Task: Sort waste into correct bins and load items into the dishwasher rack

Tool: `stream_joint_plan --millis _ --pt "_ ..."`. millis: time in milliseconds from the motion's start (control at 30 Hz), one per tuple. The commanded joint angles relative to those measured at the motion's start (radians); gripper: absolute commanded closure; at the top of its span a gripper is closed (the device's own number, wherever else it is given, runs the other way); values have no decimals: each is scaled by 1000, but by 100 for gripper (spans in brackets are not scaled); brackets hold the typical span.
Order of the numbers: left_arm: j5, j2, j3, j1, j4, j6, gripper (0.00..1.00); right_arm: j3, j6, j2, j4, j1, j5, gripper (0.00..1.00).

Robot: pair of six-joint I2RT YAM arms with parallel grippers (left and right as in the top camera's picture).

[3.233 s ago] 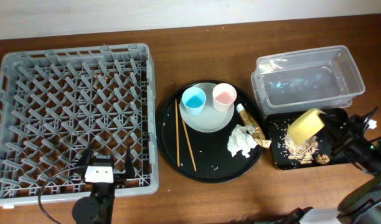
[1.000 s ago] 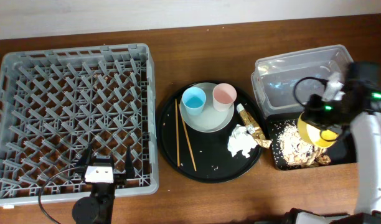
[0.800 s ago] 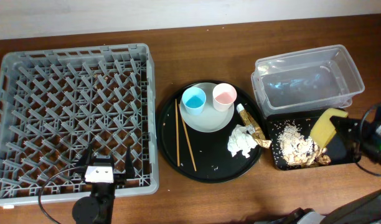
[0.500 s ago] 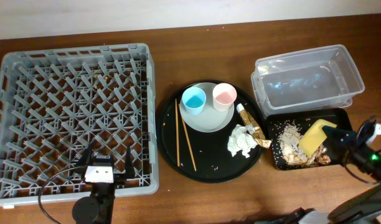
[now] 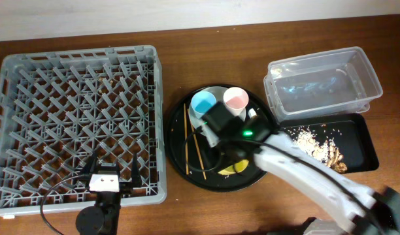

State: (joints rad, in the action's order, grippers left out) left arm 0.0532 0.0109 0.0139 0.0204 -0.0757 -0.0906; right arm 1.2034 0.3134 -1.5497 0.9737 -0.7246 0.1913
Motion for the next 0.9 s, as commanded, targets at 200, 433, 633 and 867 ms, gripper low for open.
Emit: stream_joint_plan --millis 200,433,633,867 --pt "7 -4 -5 3 -1 -16 1 27 -109 -188 -55 -31 -23 59" --pt "7 -4 -5 3 -2 -16 1 177 -164 -108 322 335 -248 27" --pt "7 -4 -5 3 -1 -16 1 -76 -179 -112 33 438 -262 1" --pt "7 -4 -5 3 -1 -16 0 -250 -179 -145 -244 438 -304 13"
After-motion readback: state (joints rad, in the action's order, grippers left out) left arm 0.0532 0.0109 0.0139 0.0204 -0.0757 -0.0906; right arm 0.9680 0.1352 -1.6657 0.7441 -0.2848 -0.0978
